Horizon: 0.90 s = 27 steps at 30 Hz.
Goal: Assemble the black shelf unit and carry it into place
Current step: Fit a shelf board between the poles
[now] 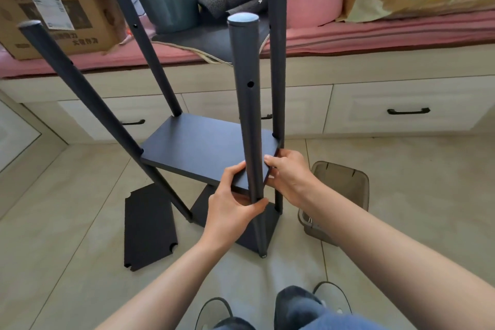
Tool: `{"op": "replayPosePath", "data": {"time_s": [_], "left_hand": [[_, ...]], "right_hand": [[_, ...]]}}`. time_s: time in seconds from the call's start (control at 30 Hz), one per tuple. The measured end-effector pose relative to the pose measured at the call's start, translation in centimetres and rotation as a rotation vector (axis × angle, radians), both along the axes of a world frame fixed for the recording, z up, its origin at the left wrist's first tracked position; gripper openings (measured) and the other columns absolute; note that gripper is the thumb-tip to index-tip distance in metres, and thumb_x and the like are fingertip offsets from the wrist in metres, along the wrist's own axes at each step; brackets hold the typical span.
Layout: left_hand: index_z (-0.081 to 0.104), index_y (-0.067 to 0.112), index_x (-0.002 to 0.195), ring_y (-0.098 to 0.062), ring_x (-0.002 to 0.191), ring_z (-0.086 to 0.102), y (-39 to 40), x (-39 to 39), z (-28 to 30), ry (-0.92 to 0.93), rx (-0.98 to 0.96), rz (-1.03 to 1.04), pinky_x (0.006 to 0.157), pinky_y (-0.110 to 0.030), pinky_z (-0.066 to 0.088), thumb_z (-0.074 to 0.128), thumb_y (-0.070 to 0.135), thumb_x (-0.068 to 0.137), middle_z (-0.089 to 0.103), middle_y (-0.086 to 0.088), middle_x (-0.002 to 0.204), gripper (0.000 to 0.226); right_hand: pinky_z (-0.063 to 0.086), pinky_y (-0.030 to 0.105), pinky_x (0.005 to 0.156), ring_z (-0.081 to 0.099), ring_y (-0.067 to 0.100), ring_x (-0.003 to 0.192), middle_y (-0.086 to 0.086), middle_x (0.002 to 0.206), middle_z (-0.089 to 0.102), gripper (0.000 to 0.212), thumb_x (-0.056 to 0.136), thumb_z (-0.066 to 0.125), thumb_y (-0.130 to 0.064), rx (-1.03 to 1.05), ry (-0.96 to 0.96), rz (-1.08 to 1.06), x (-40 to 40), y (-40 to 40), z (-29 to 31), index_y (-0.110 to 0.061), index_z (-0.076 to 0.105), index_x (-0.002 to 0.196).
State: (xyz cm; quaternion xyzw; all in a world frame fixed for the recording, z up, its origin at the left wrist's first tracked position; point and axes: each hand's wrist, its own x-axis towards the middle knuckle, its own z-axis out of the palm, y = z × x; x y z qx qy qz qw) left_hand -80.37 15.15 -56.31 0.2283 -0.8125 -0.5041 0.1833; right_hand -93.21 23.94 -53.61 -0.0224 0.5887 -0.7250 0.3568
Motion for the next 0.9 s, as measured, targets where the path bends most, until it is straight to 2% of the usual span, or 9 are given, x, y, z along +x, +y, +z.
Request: {"op": "replayPosePath", "data": {"time_s": [0.07,0.17,0.37,0.5,0.6,0.73,0.8,0.83,0.9], "left_hand": [[0.051,0.042,0.120,-0.001,0.078,0.071,-0.2,0.0,-0.3,0.015,-0.019,0.017,0.066,-0.008,0.051,0.089,0.023,0.069,0.071,0.023,0.088,0.066],[0.053,0.038,0.120,-0.004,0.080,0.072,-0.2,0.0,-0.8,0.033,-0.019,0.028,0.069,-0.012,0.054,0.089,0.021,0.070,0.071,0.020,0.089,0.064],[0.056,0.032,0.126,-0.007,0.082,0.073,-0.6,0.0,-0.9,0.033,0.012,0.036,0.075,-0.019,0.058,0.092,0.022,0.070,0.074,0.017,0.091,0.067],[0.056,0.032,0.133,-0.008,0.087,0.074,-0.7,-0.1,-0.9,0.035,0.045,0.031,0.080,-0.024,0.060,0.091,0.025,0.070,0.076,0.015,0.092,0.073],[0.056,0.029,0.135,-0.012,0.090,0.075,-0.8,-0.3,-0.9,0.047,0.059,0.015,0.085,-0.032,0.061,0.090,0.027,0.069,0.077,0.009,0.096,0.074],[0.054,0.041,0.135,-0.013,0.090,0.075,-0.9,-0.5,-0.6,0.077,0.054,-0.012,0.079,-0.019,0.059,0.086,0.037,0.065,0.077,0.006,0.097,0.077],[0.055,0.053,0.125,-0.013,0.088,0.076,-0.9,-0.6,-0.5,0.103,0.054,-0.012,0.075,-0.013,0.056,0.086,0.037,0.065,0.077,0.005,0.093,0.070],[0.056,0.059,0.120,-0.013,0.087,0.076,-0.8,-0.6,-0.4,0.114,0.055,-0.013,0.075,-0.012,0.055,0.087,0.037,0.065,0.078,0.005,0.092,0.067],[0.057,0.063,0.115,-0.015,0.087,0.076,-0.8,-0.9,-0.4,0.126,0.052,-0.016,0.076,-0.013,0.055,0.087,0.037,0.065,0.078,0.004,0.091,0.064]], "right_hand": [[0.056,0.051,0.092,0.063,0.032,0.110,0.019,0.122,0.060,0.030,0.100,0.050,-0.005,-0.002,0.013,0.013,0.1,0.0,-0.1,0.001,0.048,0.130],[0.055,0.051,0.093,0.064,0.031,0.111,0.017,0.123,0.062,0.031,0.100,0.053,-0.007,-0.029,0.017,0.019,0.1,0.2,-0.7,0.000,0.050,0.129],[0.060,0.039,0.084,0.073,0.024,0.095,0.013,0.108,0.072,0.024,0.098,0.057,-0.013,-0.011,0.029,0.067,-2.1,3.6,-3.1,-0.008,0.055,0.122],[0.060,0.030,0.075,0.073,0.022,0.091,0.014,0.104,0.071,0.031,0.099,0.054,-0.009,0.296,0.115,0.072,-4.9,8.6,-6.9,-0.001,0.054,0.129],[0.059,0.033,0.076,0.071,0.025,0.088,0.020,0.103,0.069,0.026,0.099,0.052,-0.002,0.508,0.121,0.086,-6.6,11.4,-10.7,0.005,0.056,0.124],[0.058,0.033,0.075,0.068,0.027,0.086,0.018,0.097,0.070,0.018,0.095,0.055,0.001,0.742,0.197,0.173,-7.8,12.3,-14.9,0.003,0.063,0.112],[0.057,0.027,0.065,0.066,0.023,0.080,0.015,0.091,0.069,0.016,0.095,0.056,-0.001,0.811,0.244,0.257,-8.3,11.6,-16.7,0.001,0.065,0.108],[0.056,0.027,0.065,0.066,0.023,0.080,0.015,0.090,0.069,0.016,0.095,0.056,-0.003,0.842,0.269,0.305,-8.5,11.2,-17.6,0.001,0.066,0.107],[0.054,0.034,0.078,0.067,0.028,0.091,0.017,0.097,0.071,0.018,0.095,0.056,-0.009,0.906,0.345,0.394,-9.0,10.3,-19.3,0.001,0.068,0.105]]}}
